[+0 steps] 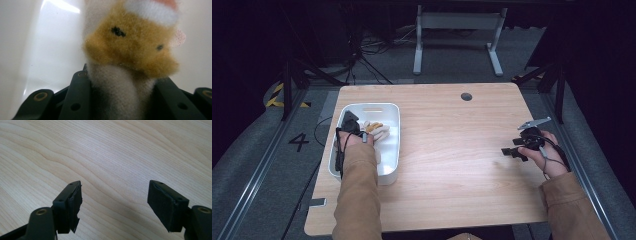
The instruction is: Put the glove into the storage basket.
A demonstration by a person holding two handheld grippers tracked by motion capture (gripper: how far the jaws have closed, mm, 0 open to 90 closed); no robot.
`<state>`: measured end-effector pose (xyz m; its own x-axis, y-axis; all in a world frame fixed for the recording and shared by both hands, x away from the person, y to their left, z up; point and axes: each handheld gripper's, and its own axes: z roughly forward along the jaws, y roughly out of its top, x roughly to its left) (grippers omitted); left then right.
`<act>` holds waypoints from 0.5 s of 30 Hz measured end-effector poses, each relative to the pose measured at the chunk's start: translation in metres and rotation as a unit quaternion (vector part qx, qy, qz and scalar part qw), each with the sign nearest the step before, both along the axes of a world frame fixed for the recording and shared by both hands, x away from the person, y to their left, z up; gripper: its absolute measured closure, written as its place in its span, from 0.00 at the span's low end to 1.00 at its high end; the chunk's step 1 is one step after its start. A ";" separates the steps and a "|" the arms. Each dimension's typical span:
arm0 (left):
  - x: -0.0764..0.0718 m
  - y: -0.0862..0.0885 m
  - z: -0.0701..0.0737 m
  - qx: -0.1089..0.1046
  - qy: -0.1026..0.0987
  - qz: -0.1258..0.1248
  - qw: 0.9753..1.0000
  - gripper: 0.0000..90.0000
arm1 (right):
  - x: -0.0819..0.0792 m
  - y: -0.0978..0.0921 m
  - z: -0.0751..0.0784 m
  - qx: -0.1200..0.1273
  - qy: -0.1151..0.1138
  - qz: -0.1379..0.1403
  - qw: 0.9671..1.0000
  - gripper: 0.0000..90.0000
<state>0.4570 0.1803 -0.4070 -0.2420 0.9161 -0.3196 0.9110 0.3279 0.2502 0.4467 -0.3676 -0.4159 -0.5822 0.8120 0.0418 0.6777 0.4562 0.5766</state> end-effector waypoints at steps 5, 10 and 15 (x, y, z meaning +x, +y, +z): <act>0.002 -0.002 -0.006 0.011 0.012 -0.001 1.000 0.76 | 0.001 -0.001 -0.001 0.000 0.000 0.001 1.000 0.31; 0.004 -0.004 -0.011 0.019 0.027 -0.004 0.999 0.76 | 0.000 -0.003 0.000 0.003 0.000 0.000 1.000 0.31; 0.005 -0.005 -0.010 0.019 0.026 -0.014 0.999 0.73 | 0.000 -0.002 -0.001 0.002 0.000 -0.001 1.000 0.31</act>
